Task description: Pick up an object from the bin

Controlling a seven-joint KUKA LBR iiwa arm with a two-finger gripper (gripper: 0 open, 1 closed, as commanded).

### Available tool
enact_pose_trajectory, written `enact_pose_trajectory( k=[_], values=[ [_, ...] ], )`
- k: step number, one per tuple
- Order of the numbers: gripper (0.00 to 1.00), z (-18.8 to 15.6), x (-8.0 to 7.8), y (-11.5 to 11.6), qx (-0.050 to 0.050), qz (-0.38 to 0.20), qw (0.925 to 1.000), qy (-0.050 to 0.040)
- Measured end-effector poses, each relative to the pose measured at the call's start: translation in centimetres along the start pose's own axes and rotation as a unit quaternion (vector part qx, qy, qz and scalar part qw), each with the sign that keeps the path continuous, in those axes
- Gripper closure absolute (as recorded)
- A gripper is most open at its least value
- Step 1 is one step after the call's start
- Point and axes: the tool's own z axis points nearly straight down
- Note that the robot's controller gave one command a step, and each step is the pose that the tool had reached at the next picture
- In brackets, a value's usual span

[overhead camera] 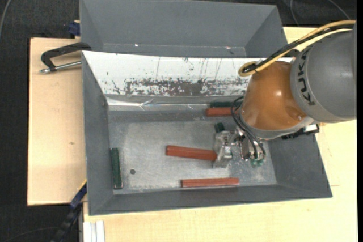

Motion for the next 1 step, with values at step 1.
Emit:
enact_pose_trajectory(
  k=[1],
  values=[
    [1.0,-13.67,-0.39,-4.01,0.002,-0.145,0.9894,-0.0046]
  ],
)
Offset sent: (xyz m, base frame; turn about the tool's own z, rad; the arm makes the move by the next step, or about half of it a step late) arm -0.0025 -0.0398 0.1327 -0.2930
